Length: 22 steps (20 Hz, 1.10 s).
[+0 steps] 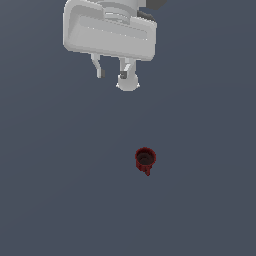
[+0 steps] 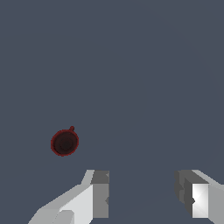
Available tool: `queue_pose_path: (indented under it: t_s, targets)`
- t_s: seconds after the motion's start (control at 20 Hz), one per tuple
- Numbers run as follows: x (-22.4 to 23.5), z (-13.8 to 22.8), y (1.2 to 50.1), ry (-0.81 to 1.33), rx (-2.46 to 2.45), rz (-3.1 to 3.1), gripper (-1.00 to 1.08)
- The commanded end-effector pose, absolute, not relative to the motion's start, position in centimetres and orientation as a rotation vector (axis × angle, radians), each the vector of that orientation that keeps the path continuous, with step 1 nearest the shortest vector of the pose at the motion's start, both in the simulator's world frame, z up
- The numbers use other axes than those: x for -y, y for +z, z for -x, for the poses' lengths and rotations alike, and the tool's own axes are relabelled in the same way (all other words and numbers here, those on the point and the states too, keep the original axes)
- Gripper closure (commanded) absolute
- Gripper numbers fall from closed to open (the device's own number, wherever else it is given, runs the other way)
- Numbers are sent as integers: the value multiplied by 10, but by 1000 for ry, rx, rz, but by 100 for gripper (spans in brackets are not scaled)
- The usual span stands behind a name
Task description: Pick up the object and move it to a goal position.
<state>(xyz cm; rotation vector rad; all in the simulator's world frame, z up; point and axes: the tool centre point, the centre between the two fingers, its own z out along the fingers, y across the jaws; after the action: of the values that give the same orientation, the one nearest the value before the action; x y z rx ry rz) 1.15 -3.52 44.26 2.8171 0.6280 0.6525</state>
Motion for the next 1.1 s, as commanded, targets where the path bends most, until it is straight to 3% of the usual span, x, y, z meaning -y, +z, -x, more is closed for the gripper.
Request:
queue_pose_path:
  t_s: [0.0, 0.55, 1.05]
  targets:
    - [43, -5, 475, 732, -696, -2766, -20]
    - [97, 24, 568, 1035, -944, -2581, -20]
    - [155, 34, 570, 1249, -1144, -2461, -20]
